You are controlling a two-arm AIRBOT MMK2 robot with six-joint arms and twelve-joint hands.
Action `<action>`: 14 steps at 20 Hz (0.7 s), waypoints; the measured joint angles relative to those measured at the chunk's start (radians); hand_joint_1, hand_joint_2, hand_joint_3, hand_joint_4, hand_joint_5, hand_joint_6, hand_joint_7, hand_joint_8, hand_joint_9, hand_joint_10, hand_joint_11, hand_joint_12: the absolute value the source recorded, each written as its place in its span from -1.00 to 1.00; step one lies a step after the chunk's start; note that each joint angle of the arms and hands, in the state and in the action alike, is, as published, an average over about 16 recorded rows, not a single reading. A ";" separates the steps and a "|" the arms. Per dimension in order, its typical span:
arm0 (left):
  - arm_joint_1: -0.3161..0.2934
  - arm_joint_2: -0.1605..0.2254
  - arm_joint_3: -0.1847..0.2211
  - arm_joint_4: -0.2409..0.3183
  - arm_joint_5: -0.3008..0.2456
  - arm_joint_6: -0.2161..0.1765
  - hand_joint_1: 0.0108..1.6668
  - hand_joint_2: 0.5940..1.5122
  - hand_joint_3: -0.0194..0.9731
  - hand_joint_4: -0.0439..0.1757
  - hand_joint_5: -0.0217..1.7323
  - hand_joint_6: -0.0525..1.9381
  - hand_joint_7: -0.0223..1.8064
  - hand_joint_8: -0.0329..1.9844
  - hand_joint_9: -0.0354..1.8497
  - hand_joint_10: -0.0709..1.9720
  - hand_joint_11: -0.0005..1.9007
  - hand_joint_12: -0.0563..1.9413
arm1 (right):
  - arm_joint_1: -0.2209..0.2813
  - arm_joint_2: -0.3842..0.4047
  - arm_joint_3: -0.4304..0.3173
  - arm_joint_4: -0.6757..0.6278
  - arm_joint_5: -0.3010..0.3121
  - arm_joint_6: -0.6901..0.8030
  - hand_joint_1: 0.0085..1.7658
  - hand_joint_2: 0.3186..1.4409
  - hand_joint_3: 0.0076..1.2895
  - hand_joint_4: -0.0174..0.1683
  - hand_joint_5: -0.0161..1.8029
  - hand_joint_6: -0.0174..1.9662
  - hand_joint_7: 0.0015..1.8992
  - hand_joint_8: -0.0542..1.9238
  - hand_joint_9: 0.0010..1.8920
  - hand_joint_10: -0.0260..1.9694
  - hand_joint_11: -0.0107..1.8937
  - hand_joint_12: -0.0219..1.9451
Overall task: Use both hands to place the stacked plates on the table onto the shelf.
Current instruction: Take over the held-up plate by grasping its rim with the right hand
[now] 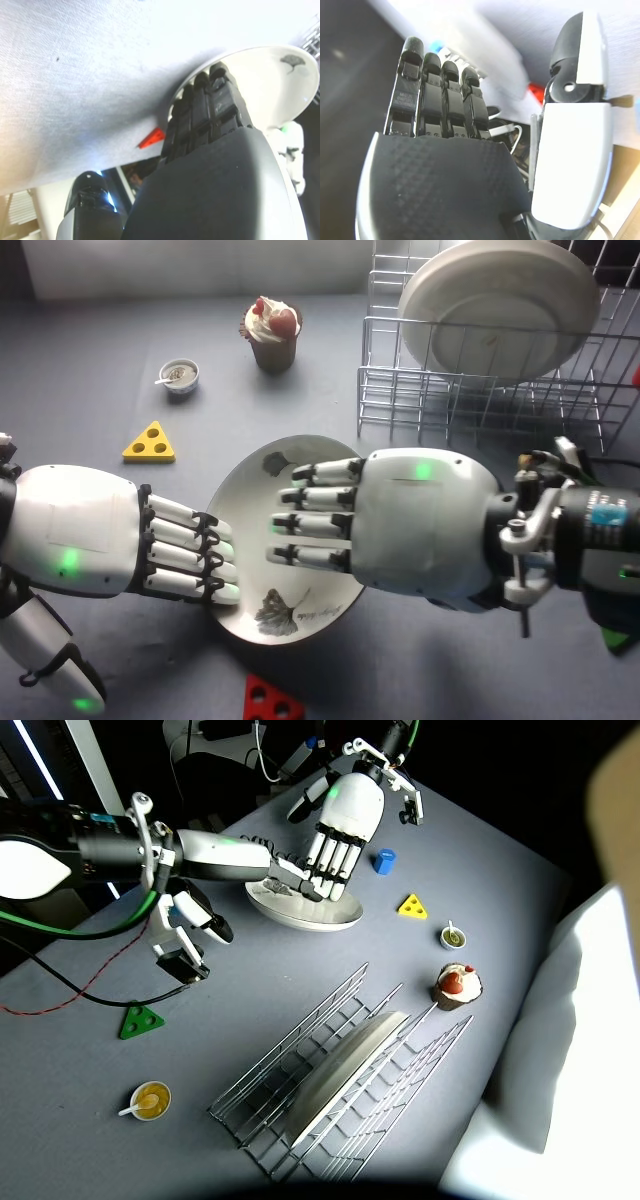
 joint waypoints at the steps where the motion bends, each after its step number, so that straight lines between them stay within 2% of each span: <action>1: 0.000 0.000 0.001 0.000 0.000 0.000 -0.99 -0.10 -0.94 -0.66 -0.87 -0.98 -0.84 -0.98 -0.81 -0.94 -0.85 -0.95 | 0.001 -0.014 0.010 0.000 -0.004 0.000 0.28 -0.09 -0.99 -0.76 -0.75 -0.96 -0.80 -0.93 -0.75 -0.96 -0.62 -0.91; 8: 0.001 -0.002 0.004 -0.002 -0.002 -0.001 -0.99 -0.10 -0.94 -0.66 -0.88 -0.98 -0.84 -0.98 -0.81 -0.94 -0.85 -0.95 | 0.017 -0.095 0.076 0.002 -0.022 -0.001 0.31 -0.07 -0.99 -0.76 -0.72 -0.96 -0.77 -0.93 -0.71 -0.96 -0.59 -0.90; 12: 0.001 -0.002 0.005 -0.003 -0.002 -0.001 -1.00 -0.11 -0.94 -0.65 -0.88 -0.98 -0.84 -0.98 -0.80 -0.94 -0.85 -0.95 | 0.031 -0.122 0.107 0.002 -0.026 -0.001 0.37 -0.02 -0.99 -0.77 -0.60 -0.97 -0.65 -0.93 -0.59 -0.96 -0.49 -0.87; 14: 0.001 -0.002 0.006 -0.004 -0.002 -0.002 -1.00 -0.11 -0.94 -0.66 -0.88 -0.98 -0.84 -0.98 -0.80 -0.95 -0.84 -0.95 | 0.037 -0.131 0.118 0.002 -0.023 0.000 0.43 0.01 -0.99 -0.79 -0.52 -0.96 -0.56 -0.93 -0.49 -0.95 -0.44 -0.78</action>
